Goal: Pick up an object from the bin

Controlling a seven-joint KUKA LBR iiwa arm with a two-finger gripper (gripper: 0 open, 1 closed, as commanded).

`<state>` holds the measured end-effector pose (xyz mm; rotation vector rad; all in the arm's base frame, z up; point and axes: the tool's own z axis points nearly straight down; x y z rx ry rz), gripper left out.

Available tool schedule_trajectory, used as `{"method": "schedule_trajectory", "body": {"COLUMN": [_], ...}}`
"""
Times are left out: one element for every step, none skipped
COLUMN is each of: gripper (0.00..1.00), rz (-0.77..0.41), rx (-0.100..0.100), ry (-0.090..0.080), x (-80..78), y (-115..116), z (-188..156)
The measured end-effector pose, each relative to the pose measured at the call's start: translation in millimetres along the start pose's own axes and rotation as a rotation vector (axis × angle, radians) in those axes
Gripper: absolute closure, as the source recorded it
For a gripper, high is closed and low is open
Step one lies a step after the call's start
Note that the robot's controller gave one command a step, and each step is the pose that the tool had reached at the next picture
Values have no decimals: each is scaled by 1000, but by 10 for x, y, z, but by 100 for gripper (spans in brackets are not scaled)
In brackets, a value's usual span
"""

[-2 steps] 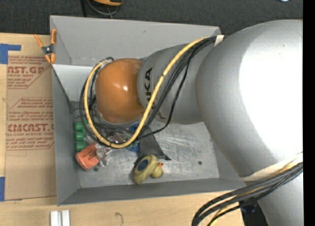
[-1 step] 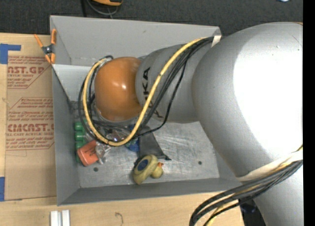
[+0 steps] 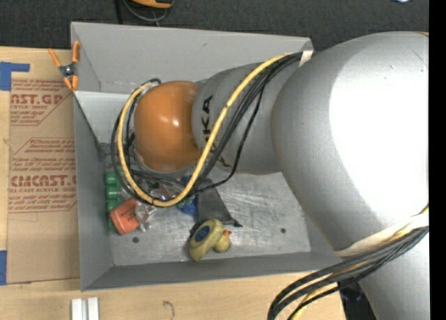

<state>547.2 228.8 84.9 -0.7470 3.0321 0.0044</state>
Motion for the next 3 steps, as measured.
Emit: {"method": "schedule_trajectory", "body": {"gripper": [100, 100, 100], "rz": [-1, 0, 0], "rx": [0, 0, 0], "ry": [-1, -1, -1], "x": [1, 1, 1], "y": [3, 3, 4], "z": [-3, -3, -3]}}
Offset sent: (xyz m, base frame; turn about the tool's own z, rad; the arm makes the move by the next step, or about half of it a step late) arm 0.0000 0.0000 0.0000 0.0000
